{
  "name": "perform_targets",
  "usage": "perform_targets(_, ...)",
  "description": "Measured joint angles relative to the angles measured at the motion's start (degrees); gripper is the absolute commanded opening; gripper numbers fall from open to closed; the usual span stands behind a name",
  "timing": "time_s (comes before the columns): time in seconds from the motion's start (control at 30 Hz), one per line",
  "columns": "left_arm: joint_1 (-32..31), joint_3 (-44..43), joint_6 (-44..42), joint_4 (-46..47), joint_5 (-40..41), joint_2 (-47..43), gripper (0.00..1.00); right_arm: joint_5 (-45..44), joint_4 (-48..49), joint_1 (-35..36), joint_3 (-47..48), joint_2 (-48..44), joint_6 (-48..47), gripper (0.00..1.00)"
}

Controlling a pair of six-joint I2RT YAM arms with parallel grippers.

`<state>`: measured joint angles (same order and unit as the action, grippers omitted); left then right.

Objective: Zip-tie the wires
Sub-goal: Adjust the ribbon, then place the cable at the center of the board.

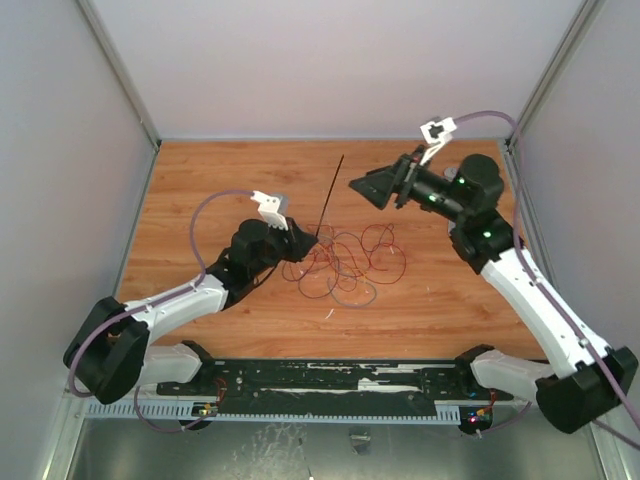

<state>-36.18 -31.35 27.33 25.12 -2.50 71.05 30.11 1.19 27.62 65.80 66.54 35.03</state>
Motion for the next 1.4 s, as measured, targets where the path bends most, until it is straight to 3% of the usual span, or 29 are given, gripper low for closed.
perform_targets(0.33, -3.17, -9.09, 0.24, -8.85, 1.77, -4.31, 0.0, -4.48, -8.98, -14.08, -6.84, -10.01, -6.62, 0.73)
perform_targets(0.6, -13.6, -22.27, 1.05, -18.38, 5.42, -10.93, 0.0, -7.91, -12.31, -23.58, -9.64, -12.87, -8.22, 0.72)
perform_targets(0.87, -26.99, -34.29, -0.76, -21.16, 5.44, -6.08, 0.0, -13.55, -13.86, -26.62, -10.73, -13.11, -8.15, 0.73)
perform_targets(1.0, -29.49, -36.41, -2.97, -22.32, 5.9, -5.31, 0.0, -17.0, -13.92, -27.98, -11.13, -14.21, -8.5, 0.73)
perform_targets(1.13, -24.7, -36.52, -3.48, -22.45, 6.01, -5.05, 0.0, -18.29, -13.94, -28.65, -11.43, -14.47, -8.55, 0.73)
perform_targets(1.23, -15.1, -33.53, -0.55, -19.69, 3.08, -3.45, 0.0, -18.32, -13.92, -28.65, -12.2, -14.19, -8.52, 0.73)
perform_targets(1.4, -6.43, -27.06, 4.31, -14.99, 0.04, 7.48, 0.0, -18.36, -13.84, -28.68, -13.73, -13.27, -8.55, 0.73)
